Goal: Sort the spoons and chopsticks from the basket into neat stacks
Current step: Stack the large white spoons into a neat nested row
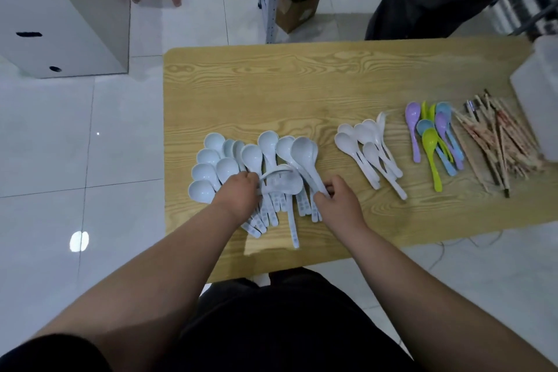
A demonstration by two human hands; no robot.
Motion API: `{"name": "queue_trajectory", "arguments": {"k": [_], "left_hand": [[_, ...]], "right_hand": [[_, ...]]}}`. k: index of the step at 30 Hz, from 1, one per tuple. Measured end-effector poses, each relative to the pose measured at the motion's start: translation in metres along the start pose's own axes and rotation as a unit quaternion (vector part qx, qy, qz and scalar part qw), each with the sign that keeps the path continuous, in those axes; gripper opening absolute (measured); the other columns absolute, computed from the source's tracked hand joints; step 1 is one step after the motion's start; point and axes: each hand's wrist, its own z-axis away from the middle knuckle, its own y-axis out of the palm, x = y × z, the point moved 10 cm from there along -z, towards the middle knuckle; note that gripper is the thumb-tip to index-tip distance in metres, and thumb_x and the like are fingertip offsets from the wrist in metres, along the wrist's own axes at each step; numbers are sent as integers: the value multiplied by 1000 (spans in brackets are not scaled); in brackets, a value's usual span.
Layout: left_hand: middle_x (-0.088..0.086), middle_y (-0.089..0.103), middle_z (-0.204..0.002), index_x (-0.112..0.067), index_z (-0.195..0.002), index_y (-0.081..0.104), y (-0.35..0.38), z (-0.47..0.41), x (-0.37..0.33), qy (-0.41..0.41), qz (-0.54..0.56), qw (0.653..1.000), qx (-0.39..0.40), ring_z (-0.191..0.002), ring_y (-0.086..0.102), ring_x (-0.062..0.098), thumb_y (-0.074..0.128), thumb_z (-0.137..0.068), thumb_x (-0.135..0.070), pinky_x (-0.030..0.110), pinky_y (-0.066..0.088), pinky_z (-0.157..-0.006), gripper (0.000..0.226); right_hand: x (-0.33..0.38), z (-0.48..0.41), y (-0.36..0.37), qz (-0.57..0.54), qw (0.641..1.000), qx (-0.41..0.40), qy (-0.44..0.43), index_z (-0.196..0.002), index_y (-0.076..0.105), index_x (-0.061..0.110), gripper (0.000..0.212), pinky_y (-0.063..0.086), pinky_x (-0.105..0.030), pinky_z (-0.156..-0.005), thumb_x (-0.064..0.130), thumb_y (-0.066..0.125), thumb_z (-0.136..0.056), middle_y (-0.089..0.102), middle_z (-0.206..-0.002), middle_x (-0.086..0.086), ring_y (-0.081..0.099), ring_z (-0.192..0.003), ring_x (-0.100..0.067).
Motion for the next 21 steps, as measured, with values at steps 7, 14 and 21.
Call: {"name": "queue_trajectory", "arguments": {"k": [7, 14, 21], "left_hand": [[3, 62, -77, -19, -96, 54, -35, 45, -1, -88, 432, 898, -22, -61, 54, 17, 56, -96, -41, 32, 42, -53, 22], [-9, 67, -73, -31, -95, 63, -77, 83, -44, 48, 463, 883, -66, -66, 63, 5, 49, -91, -8, 20, 45, -56, 27], [-6, 44, -69, -23, -74, 48, -94, 97, -27, 109, 288, 926, -219, -70, 43, 14, 46, -93, -14, 36, 37, -63, 21]], "right_hand": [[55, 32, 30, -166, 985, 25, -47, -106, 65, 31, 13, 57, -26, -76, 23, 61, -98, 69, -85, 12, 67, -77, -4], [106, 45, 56, -110, 989, 45, -83, -110, 72, 18, 21, 47, -12, -69, 31, 65, -96, 73, -100, -1, 67, -84, -6], [124, 53, 70, -75, 991, 59, -93, -94, 63, 7, 29, 44, -30, -68, 29, 47, -103, 64, -84, -12, 56, -69, -10]]}}
